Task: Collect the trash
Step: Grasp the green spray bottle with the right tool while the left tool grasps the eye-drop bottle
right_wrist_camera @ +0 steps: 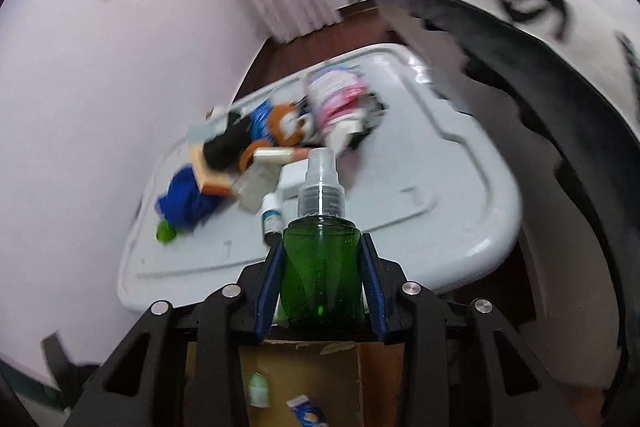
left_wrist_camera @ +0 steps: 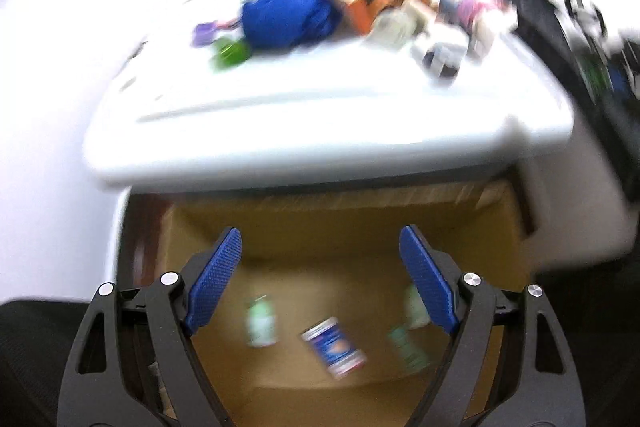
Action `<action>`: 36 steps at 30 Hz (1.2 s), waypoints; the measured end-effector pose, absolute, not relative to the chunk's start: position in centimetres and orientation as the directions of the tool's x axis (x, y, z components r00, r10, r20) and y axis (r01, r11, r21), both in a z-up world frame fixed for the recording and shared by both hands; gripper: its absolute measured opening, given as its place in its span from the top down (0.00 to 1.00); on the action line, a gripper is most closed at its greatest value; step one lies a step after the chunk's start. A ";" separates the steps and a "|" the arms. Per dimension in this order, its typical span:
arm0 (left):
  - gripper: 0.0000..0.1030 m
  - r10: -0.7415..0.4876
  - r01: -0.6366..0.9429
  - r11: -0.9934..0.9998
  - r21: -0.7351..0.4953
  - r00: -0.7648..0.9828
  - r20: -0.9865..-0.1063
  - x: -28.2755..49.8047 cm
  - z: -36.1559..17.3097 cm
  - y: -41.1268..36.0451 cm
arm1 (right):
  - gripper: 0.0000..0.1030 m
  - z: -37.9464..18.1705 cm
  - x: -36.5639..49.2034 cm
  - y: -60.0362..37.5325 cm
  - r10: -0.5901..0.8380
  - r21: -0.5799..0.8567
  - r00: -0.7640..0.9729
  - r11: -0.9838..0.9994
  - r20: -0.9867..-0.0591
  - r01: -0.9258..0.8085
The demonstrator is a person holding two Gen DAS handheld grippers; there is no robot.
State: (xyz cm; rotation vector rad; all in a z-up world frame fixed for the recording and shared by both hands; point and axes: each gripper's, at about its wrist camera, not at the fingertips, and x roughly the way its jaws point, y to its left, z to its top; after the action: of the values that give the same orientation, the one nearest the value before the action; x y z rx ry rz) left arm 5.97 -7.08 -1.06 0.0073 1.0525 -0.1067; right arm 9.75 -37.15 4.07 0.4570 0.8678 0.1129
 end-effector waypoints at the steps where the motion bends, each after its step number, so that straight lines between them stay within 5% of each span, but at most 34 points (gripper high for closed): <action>1: 0.23 -0.100 0.081 0.994 -0.069 0.487 -0.867 7.4 -0.8 -8.0 | 0.64 4.3 9.9 -37.9 0.292 0.462 0.657 0.882 -0.695 0.096; 16: 0.24 0.034 -0.096 0.995 -0.015 0.489 -0.872 21.5 -4.2 -19.4 | 0.64 5.2 8.0 -40.1 0.385 0.557 0.677 0.830 -0.627 0.043; 18: 0.41 0.041 -0.083 0.997 -0.003 0.527 -0.849 21.5 -4.3 -19.5 | 0.64 5.3 8.0 -40.1 0.392 0.561 0.675 0.827 -0.625 0.039; 19: 0.74 0.021 -0.046 0.999 -0.005 0.551 -0.834 21.5 -4.2 -19.7 | 0.64 5.3 8.0 -40.1 0.395 0.564 0.675 0.825 -0.623 0.037; 20: 0.77 0.003 -0.005 1.000 0.000 0.568 -0.823 21.5 -4.1 -20.1 | 0.64 5.3 8.0 -40.1 0.397 0.566 0.676 0.823 -0.620 0.036; 36: 0.78 -0.213 0.206 0.974 -0.098 0.674 -0.707 10.3 4.5 -12.8 | 0.64 5.1 9.0 -36.7 0.376 0.503 0.662 0.864 -0.648 0.002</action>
State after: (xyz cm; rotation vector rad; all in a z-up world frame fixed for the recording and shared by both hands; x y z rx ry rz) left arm 10.26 -12.78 4.51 -0.0100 0.7966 -0.2359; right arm 9.03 -36.71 5.14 0.4959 0.8280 0.2219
